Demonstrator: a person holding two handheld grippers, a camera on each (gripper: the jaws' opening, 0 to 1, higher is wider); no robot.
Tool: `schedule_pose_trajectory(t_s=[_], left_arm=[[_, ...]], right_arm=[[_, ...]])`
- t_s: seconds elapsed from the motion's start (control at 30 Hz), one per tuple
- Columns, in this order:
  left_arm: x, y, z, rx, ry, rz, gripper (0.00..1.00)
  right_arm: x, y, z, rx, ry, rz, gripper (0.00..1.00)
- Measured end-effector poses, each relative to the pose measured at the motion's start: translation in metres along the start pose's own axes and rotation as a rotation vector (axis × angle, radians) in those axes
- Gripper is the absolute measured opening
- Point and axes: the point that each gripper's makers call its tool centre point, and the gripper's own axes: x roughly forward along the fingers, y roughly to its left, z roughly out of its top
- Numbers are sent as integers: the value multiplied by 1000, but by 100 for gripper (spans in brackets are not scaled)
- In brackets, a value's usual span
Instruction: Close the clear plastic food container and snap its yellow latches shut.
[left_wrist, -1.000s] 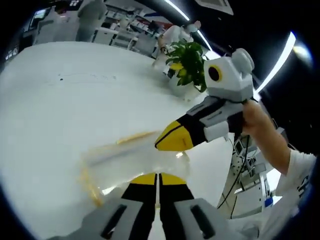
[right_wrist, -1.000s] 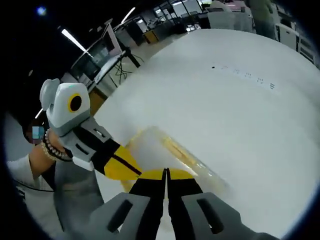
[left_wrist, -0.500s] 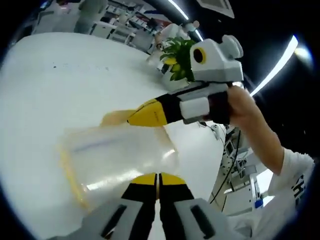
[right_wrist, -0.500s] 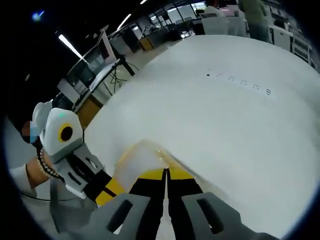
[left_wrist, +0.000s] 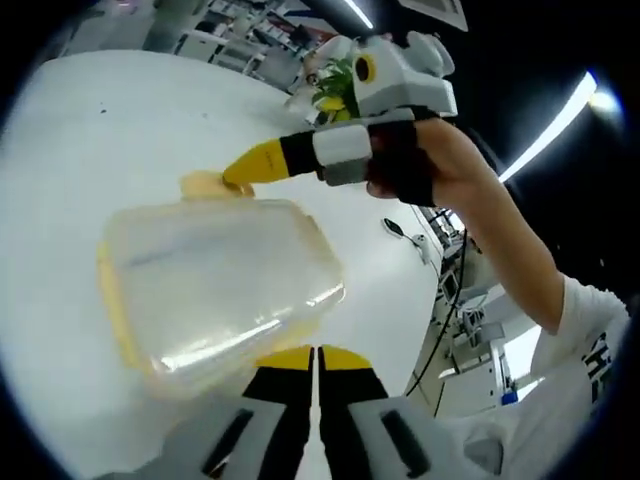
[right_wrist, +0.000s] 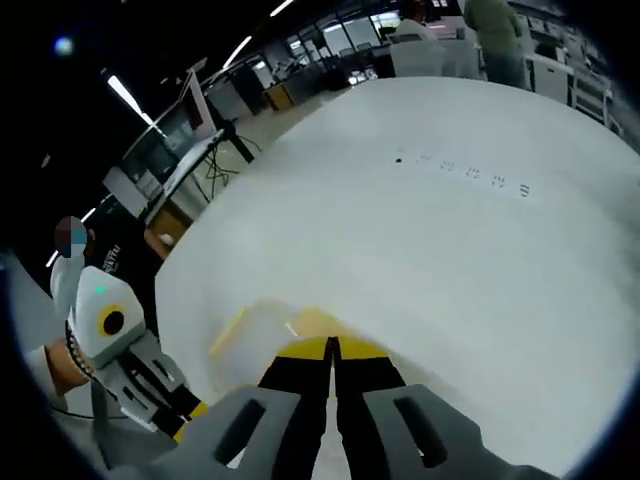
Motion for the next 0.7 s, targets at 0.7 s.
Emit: schedule_pose_trajectory(t_s=[0.7], left_arm=[[-18, -13, 24, 241, -64, 27, 2]], right_arm=[[-8, 9, 8, -230, 20, 35, 0]])
